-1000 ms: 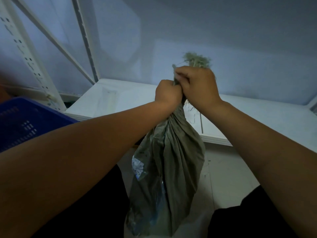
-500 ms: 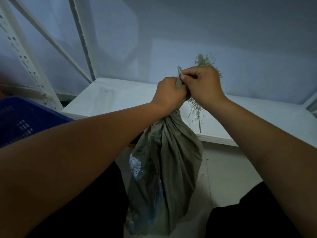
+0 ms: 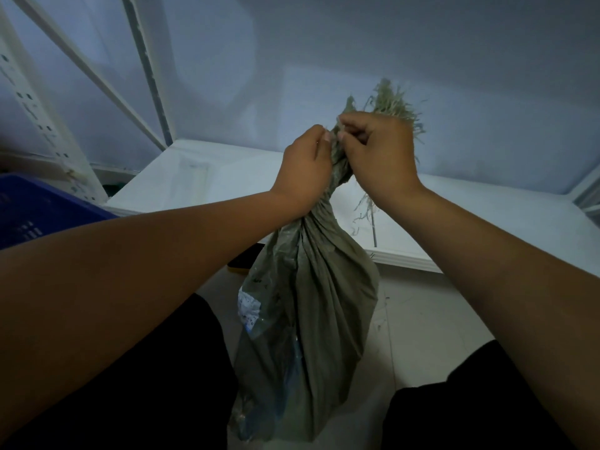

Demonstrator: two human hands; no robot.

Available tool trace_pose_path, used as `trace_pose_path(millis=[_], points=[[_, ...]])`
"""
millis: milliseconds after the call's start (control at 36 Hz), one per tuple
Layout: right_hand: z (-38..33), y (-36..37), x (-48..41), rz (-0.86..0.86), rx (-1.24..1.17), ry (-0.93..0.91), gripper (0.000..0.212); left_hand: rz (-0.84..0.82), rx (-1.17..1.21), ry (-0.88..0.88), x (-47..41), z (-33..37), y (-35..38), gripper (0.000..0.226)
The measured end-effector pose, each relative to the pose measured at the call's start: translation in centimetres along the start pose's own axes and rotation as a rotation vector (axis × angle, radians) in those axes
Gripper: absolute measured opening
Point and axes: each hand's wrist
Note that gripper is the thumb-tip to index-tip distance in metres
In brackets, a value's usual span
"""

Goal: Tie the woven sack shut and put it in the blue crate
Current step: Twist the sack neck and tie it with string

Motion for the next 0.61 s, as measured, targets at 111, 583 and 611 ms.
trace_pose_path(millis=[111,583,611], points=[[0.4,-0.1,0.0,-0.009,0.067,-0.117,0.022,-0.014,-0.04,0.016,0.0,0.0,0.0,0.028],[1.7,-0.5,-0.6,-0.073,0.246,-0.249,0.019,-0.012,0.015,-0.018,0.0,-1.3,1.1,0.03],[1.7,-0.6,-0.6,-0.061,0.245,-0.246,0.018,-0.007,0.022,-0.023,-0.1,-1.3,1.2,0.029]])
Point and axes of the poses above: each hand's wrist, its own x-axis away from the middle knuckle, its own y-axis out of the palm, z = x × y, and after that the axes turned 15 degrees about x, right-handed
